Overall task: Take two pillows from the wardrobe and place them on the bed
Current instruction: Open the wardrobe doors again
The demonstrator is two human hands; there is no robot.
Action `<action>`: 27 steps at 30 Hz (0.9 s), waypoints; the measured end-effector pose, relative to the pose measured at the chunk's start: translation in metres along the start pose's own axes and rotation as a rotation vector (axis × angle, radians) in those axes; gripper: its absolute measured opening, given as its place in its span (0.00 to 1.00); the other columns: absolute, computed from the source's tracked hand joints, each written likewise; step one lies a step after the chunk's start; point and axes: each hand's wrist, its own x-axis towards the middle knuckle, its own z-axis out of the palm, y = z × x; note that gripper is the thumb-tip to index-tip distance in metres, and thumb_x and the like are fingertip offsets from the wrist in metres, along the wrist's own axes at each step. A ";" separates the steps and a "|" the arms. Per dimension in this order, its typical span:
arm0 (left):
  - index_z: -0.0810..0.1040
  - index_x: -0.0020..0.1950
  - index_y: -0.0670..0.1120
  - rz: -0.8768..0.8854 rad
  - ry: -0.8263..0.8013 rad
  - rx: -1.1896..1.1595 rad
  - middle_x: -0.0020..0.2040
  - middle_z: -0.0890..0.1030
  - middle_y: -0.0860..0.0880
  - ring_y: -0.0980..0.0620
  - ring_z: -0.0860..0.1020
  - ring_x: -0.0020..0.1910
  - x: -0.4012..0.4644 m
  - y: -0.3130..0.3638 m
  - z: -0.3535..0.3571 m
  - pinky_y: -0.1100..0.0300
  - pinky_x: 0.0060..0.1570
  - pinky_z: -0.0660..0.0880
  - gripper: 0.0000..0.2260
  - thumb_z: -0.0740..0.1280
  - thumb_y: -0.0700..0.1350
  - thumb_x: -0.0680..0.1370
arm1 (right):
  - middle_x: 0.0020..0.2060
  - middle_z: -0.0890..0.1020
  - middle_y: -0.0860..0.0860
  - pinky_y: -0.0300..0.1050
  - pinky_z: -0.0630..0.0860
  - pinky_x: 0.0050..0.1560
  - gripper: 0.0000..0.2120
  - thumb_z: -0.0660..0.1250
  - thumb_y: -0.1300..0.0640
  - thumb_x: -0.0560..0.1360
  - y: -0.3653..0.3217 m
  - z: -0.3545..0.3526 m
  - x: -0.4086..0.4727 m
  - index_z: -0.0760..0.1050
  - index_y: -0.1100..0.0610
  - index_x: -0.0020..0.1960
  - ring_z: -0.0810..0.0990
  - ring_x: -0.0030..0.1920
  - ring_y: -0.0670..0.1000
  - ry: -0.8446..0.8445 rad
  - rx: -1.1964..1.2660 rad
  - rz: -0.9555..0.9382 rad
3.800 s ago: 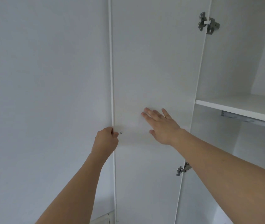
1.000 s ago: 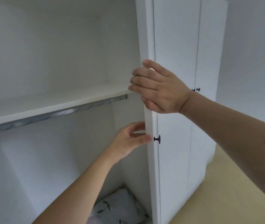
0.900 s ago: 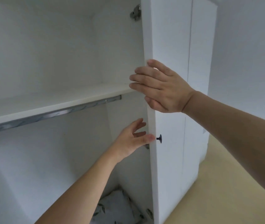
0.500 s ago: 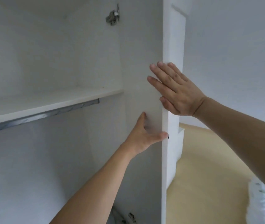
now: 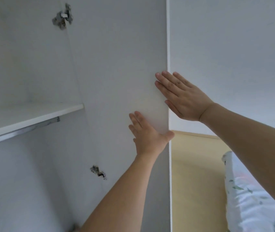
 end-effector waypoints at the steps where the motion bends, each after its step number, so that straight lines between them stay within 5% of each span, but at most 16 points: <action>1: 0.32 0.77 0.49 -0.012 0.010 -0.001 0.78 0.33 0.53 0.39 0.40 0.77 0.006 0.002 0.009 0.35 0.69 0.59 0.60 0.74 0.63 0.63 | 0.77 0.54 0.59 0.56 0.50 0.77 0.26 0.49 0.54 0.82 0.005 0.006 -0.002 0.52 0.64 0.77 0.49 0.77 0.58 -0.022 -0.015 0.008; 14: 0.38 0.79 0.46 0.087 0.059 -0.012 0.79 0.38 0.46 0.36 0.41 0.77 0.020 -0.004 0.031 0.39 0.72 0.53 0.57 0.74 0.62 0.67 | 0.77 0.55 0.59 0.56 0.48 0.77 0.26 0.48 0.55 0.81 0.009 0.020 -0.005 0.52 0.64 0.77 0.51 0.77 0.58 -0.161 -0.042 0.108; 20: 0.52 0.78 0.40 0.334 0.159 0.389 0.80 0.52 0.42 0.39 0.51 0.78 0.009 -0.078 -0.065 0.43 0.73 0.61 0.39 0.67 0.58 0.77 | 0.76 0.55 0.60 0.55 0.46 0.77 0.26 0.49 0.54 0.81 -0.061 0.006 0.014 0.54 0.65 0.76 0.53 0.77 0.59 -0.186 0.109 0.211; 27: 0.59 0.76 0.37 0.224 0.265 0.699 0.77 0.58 0.37 0.34 0.56 0.75 -0.024 -0.190 -0.196 0.36 0.71 0.59 0.33 0.67 0.53 0.78 | 0.78 0.50 0.56 0.49 0.35 0.75 0.27 0.47 0.52 0.81 -0.201 0.017 0.098 0.48 0.62 0.77 0.45 0.78 0.55 -0.225 0.382 0.117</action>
